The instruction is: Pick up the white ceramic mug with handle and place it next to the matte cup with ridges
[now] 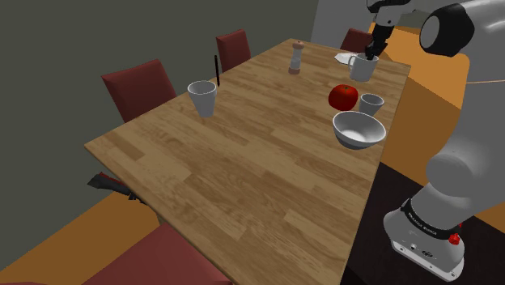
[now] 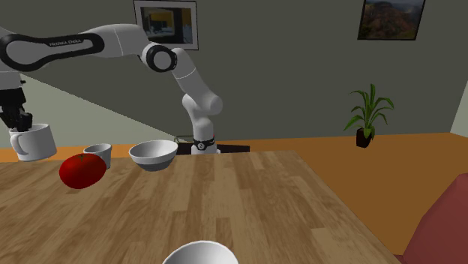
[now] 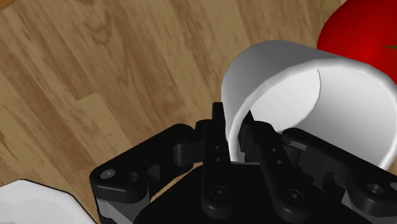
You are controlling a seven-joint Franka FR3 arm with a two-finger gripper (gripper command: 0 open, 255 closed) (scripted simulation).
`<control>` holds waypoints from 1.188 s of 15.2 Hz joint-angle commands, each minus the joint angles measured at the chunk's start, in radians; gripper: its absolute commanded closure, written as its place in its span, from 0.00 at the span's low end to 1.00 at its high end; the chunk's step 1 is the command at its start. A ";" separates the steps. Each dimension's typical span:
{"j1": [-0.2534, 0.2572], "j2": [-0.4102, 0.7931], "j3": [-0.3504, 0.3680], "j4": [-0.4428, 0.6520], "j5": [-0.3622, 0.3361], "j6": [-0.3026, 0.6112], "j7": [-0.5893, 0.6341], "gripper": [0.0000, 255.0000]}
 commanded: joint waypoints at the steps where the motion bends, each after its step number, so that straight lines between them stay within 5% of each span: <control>1: 0.002 0.003 0.001 -0.022 0.001 0.025 -0.001 1.00; 18: 0.010 0.048 0.013 -0.181 0.020 0.226 -0.015 1.00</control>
